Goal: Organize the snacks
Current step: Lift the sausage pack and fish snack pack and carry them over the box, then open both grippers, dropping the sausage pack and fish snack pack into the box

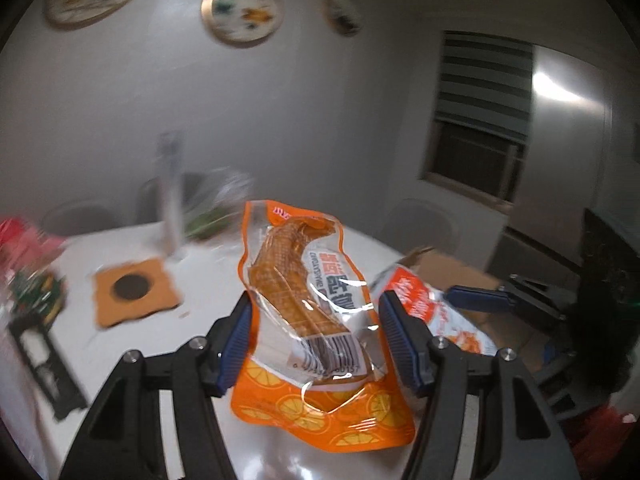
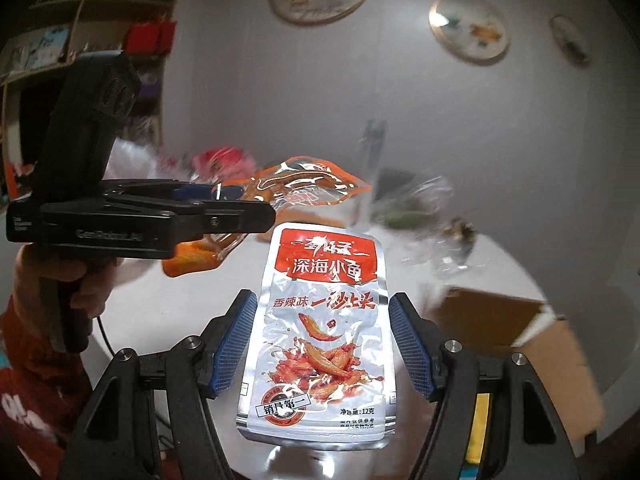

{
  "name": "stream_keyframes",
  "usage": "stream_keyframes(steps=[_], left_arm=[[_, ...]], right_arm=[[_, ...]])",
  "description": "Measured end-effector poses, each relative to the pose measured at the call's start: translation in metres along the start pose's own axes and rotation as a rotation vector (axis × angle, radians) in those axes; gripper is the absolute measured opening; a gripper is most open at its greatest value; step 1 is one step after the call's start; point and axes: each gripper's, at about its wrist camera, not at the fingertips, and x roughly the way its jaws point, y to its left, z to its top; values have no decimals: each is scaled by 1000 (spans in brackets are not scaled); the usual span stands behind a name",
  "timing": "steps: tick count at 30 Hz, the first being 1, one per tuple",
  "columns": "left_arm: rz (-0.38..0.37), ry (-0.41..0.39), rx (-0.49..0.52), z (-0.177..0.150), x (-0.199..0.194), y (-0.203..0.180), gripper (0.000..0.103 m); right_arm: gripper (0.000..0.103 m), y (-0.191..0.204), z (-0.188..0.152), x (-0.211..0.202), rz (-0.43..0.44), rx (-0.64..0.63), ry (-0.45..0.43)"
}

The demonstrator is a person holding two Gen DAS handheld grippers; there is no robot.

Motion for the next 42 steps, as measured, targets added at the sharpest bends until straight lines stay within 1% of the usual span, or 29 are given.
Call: stream_keyframes(steps=[3,5,9,13,16,21,24,29,33,38,39,40,41,42], left_arm=[[-72,13,59,17,20,-33,59],[-108,29,89,22,31,-51,59],[-184,89,137,32,63,-88,59],[-231,162,160,35,98,-110,59],[-263,224,171,33,123,-119,59],[-287,323,201,24,149,-128,59],[-276,369,215,20,161,-129,59],[-269,404,220,15,170,-133,59],[-249,416,235,12,174,-131,59],[-249,425,230,13,174,-132,60],[-248,424,231,13,174,-132,61],[-248,423,226,13,174,-131,66],[-248,421,221,14,173,-130,69],[-248,416,218,14,172,-130,74]], right_arm=[[65,-26,-2,-17,-51,36,-14],[65,-46,-8,-26,-94,66,-15],[65,-82,-22,-32,-147,122,7],[65,-110,-38,-30,-170,177,41],[65,-127,-49,-23,-166,203,76],[65,-142,-61,-2,-134,206,143],[65,-146,-66,9,-118,196,172],[66,-153,-72,19,-96,194,209],[66,-154,-73,31,-101,188,221],[66,-153,-73,38,-111,175,237],[67,-150,-72,41,-114,169,240],[67,-149,-72,44,-115,163,245],[69,-147,-72,44,-120,156,254],[72,-145,-73,43,-124,150,260]])
